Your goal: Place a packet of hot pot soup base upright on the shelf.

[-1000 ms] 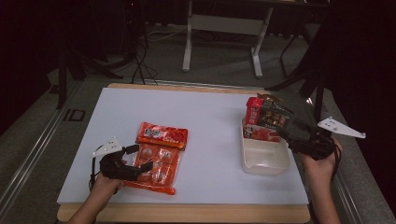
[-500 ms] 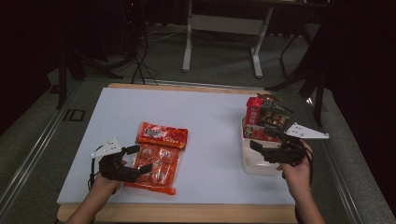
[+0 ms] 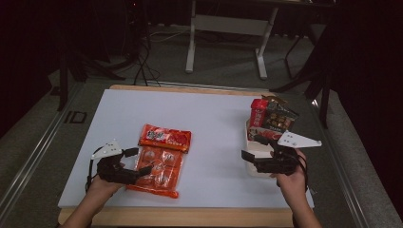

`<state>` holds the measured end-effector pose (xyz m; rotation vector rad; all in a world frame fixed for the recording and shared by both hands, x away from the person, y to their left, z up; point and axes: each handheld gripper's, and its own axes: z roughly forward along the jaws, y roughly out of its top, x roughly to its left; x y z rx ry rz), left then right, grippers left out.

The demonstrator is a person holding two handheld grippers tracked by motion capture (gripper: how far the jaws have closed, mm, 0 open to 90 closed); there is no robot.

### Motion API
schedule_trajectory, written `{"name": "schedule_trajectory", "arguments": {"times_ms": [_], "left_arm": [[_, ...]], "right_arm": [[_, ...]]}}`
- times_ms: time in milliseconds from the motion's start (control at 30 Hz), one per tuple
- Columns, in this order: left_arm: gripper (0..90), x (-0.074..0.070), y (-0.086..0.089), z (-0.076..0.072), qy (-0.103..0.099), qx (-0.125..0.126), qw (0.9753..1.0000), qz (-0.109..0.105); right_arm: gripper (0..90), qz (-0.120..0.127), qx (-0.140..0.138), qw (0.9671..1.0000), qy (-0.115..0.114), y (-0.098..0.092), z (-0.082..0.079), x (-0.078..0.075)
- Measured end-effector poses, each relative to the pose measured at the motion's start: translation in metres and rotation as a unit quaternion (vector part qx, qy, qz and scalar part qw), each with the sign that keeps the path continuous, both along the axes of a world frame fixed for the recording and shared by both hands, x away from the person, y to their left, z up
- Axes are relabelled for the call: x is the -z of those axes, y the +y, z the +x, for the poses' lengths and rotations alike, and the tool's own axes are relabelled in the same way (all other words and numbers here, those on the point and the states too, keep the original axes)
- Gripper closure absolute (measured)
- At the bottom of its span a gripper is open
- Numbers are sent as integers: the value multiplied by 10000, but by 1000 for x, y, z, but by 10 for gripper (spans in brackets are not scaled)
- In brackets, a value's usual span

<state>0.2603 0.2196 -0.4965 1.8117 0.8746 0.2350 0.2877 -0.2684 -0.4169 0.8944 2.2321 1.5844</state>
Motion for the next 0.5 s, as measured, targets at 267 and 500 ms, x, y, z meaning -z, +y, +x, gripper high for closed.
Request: {"name": "schedule_trajectory", "arguments": {"times_ms": [267,500], "left_arm": [[534,3,15,1,27,-396,9981,472],[759,15,22,20,466,-734,9908,1039]], "right_arm": [[159,82,-65,9999,28,0,-1,1],[159,60,-159,9998,44,3,-2,3]]}}
